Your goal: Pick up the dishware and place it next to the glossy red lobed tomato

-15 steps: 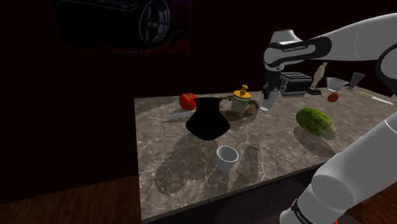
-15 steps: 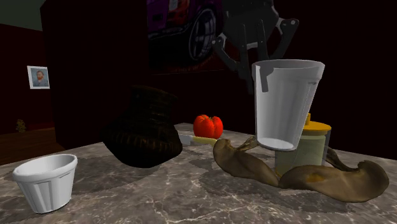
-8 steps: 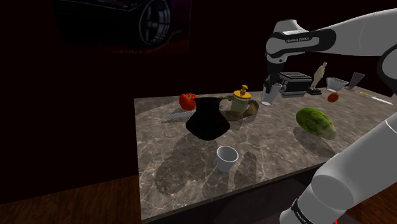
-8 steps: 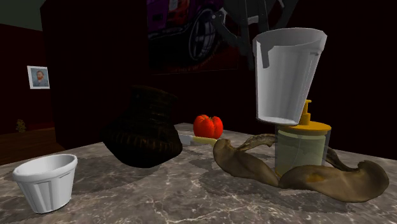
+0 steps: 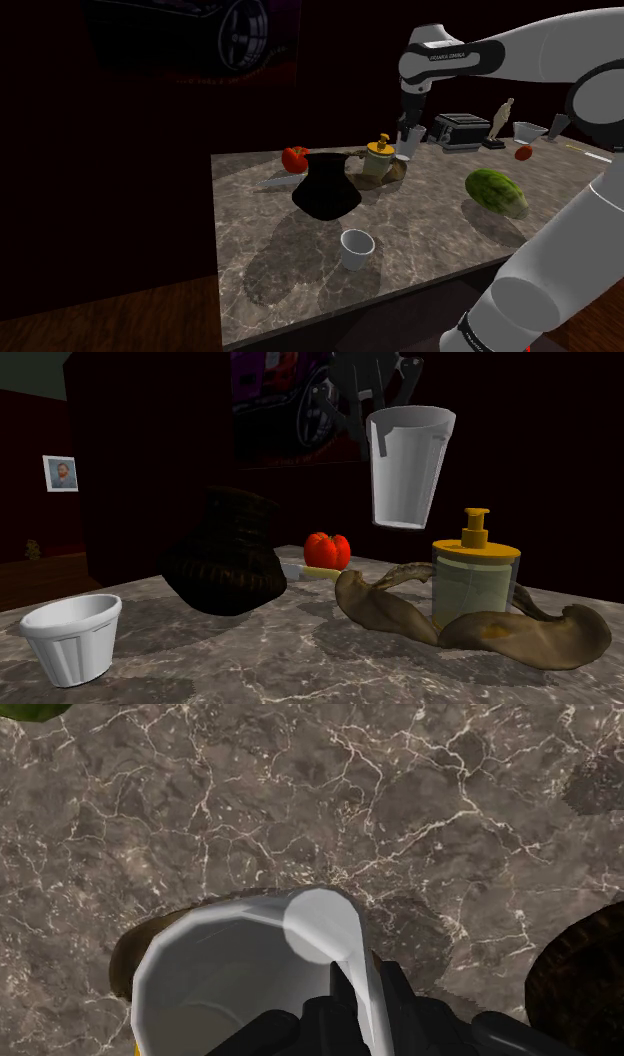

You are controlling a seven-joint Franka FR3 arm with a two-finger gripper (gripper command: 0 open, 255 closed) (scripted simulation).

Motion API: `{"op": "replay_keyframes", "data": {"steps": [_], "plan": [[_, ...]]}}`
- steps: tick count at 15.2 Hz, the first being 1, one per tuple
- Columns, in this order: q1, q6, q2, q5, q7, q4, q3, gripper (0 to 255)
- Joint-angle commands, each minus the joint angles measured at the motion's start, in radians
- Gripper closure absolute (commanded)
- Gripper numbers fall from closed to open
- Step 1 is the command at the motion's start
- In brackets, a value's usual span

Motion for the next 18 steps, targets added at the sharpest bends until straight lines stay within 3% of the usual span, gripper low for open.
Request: {"op": "replay_keyframes", "data": {"steps": [1, 11, 18], "plan": [[0.019, -0.017, 0.043, 0.014, 0.034, 0.053, 0.021, 255], [0.095, -0.116, 0.312, 0.072, 0.166, 0.391, 0.096, 255], [0.134, -0.262, 0.585, 0.107, 0.235, 0.794, 0.132, 255]]}}
